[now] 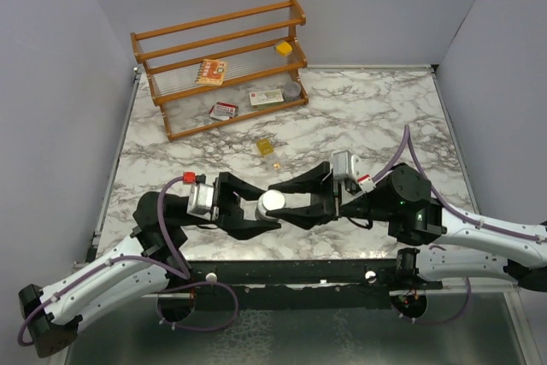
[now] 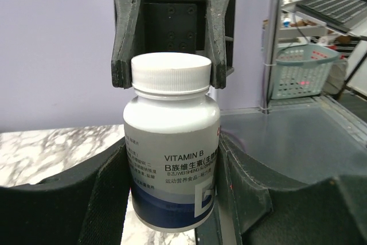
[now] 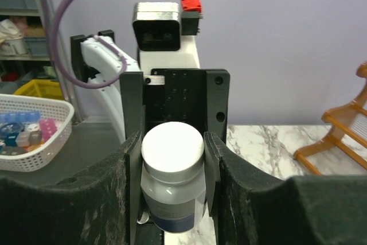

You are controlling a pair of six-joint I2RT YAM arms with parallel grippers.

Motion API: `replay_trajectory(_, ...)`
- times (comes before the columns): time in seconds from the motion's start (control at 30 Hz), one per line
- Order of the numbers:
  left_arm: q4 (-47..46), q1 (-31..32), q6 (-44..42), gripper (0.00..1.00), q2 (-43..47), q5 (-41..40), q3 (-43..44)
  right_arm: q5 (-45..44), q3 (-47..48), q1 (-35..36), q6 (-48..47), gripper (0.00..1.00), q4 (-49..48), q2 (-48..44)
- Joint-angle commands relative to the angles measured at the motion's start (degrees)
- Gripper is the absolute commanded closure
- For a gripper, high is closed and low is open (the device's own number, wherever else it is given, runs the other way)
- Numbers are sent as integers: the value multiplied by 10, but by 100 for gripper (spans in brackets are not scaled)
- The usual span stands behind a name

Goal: Sort the pills into containers

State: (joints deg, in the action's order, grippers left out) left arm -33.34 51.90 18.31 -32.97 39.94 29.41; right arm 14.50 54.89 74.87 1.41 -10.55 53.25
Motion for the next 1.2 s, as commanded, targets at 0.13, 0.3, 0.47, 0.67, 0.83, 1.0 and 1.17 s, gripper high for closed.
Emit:
replay_trajectory(0.13, 17, -4, -63, 100, 11, -197, 25, -94, -3, 4, -9, 97, 43, 21)
replay_trajectory(0.3, 16, -4, -94, 100, -13, -248, 38, -144, -6, 4, -17, 99, 33, 44)
replay_trajectory(0.47, 9, -4, -121, 100, -21, -315, 47, -189, -1, 4, -31, 99, 33, 72)
replay_trajectory(0.67, 7, -4, -148, 100, -27, -373, 56, -246, 3, 4, -46, 99, 29, 101)
replay_trajectory(0.83, 9, -4, -174, 100, -22, -413, 54, -287, 3, 4, -53, 99, 40, 114)
replay_trajectory(1.0, 16, -4, -207, 100, -18, -460, 58, -323, 1, 4, -61, 99, 50, 123)
replay_trajectory(1.17, 20, -4, -240, 100, -31, -509, 64, -358, 0, 4, -68, 99, 49, 134)
